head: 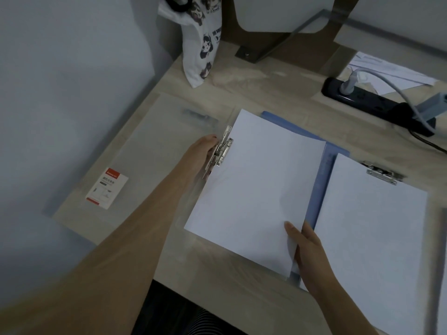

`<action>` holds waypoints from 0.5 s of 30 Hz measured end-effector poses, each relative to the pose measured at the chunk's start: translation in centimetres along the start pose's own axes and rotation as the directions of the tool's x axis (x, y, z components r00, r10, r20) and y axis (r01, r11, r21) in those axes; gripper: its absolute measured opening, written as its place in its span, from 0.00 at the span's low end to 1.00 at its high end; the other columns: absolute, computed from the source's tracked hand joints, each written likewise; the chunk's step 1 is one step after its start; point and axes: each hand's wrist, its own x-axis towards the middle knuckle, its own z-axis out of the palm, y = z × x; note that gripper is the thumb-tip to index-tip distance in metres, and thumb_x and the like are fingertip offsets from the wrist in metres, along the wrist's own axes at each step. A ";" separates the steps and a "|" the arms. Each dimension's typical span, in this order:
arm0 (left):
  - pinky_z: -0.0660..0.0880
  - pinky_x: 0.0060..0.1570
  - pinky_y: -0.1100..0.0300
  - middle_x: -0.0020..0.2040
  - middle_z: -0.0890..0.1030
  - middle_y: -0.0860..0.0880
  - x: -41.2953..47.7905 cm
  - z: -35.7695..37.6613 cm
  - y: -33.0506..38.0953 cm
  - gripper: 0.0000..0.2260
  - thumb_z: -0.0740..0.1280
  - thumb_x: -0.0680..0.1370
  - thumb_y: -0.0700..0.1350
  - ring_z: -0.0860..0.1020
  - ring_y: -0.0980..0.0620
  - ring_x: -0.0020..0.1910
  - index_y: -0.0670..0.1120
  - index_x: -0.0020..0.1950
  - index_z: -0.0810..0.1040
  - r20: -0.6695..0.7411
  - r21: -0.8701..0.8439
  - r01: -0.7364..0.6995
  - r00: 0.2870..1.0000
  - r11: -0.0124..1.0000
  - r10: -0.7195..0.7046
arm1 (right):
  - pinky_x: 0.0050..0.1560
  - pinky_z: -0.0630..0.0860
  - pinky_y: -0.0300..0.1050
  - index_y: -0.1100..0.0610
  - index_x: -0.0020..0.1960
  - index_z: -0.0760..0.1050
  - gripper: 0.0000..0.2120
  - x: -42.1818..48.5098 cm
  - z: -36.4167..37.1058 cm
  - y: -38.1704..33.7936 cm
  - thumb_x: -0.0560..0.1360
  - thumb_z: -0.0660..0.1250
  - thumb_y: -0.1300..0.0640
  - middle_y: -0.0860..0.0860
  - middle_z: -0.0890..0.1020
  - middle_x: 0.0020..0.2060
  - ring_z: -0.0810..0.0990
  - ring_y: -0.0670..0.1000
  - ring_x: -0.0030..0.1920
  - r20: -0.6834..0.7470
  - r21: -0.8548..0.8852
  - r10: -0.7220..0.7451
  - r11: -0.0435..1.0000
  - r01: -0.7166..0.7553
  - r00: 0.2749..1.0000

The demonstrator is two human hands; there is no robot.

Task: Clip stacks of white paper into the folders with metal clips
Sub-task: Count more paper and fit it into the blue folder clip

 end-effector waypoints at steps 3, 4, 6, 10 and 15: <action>0.68 0.36 0.64 0.43 0.72 0.48 0.4 0.7 0.9 0.09 0.62 0.73 0.53 0.70 0.51 0.40 0.49 0.45 0.72 -0.008 0.074 0.079 0.997 0.994 -0.079 | 0.35 0.78 0.36 0.51 0.59 0.74 0.11 0.1 0.0 0.0 0.77 0.61 0.59 0.47 0.84 0.47 0.84 0.48 0.45 -0.019 0.003 0.017 1.000 -0.017 1.000; 0.70 0.38 0.64 0.46 0.72 0.48 0.6 1.0 1.3 0.14 0.62 0.68 0.55 0.70 0.51 0.43 0.48 0.47 0.71 -0.023 0.102 0.100 0.995 0.990 -0.099 | 0.35 0.79 0.36 0.51 0.58 0.74 0.11 0.1 0.0 0.0 0.77 0.61 0.59 0.48 0.84 0.48 0.83 0.48 0.45 -0.025 0.003 0.020 1.000 -0.020 0.999; 0.70 0.52 0.63 0.54 0.70 0.49 1.1 1.3 2.0 0.21 0.56 0.64 0.58 0.69 0.50 0.50 0.49 0.52 0.70 -0.014 0.175 0.083 0.997 0.981 -0.082 | 0.34 0.79 0.36 0.49 0.57 0.75 0.11 0.1 0.0 -0.1 0.77 0.61 0.59 0.47 0.85 0.46 0.84 0.48 0.43 -0.019 0.003 0.018 1.000 -0.018 1.000; 0.67 0.67 0.49 0.63 0.75 0.43 2.1 1.3 1.9 0.34 0.54 0.65 0.62 0.74 0.43 0.61 0.42 0.62 0.74 -0.046 0.218 0.115 0.993 0.969 -0.107 | 0.34 0.79 0.36 0.48 0.55 0.75 0.10 0.1 0.0 -0.1 0.77 0.61 0.59 0.45 0.86 0.43 0.85 0.46 0.42 -0.004 0.005 0.018 1.000 -0.018 1.000; 0.68 0.57 0.56 0.47 0.76 0.47 0.7 0.1 1.7 0.16 0.55 0.80 0.51 0.74 0.50 0.49 0.50 0.37 0.76 -0.011 0.127 0.043 0.999 0.991 -0.042 | 0.35 0.79 0.36 0.48 0.54 0.76 0.10 0.2 -0.1 0.0 0.77 0.61 0.58 0.45 0.86 0.42 0.85 0.46 0.42 -0.008 -0.004 0.008 1.000 -0.008 1.000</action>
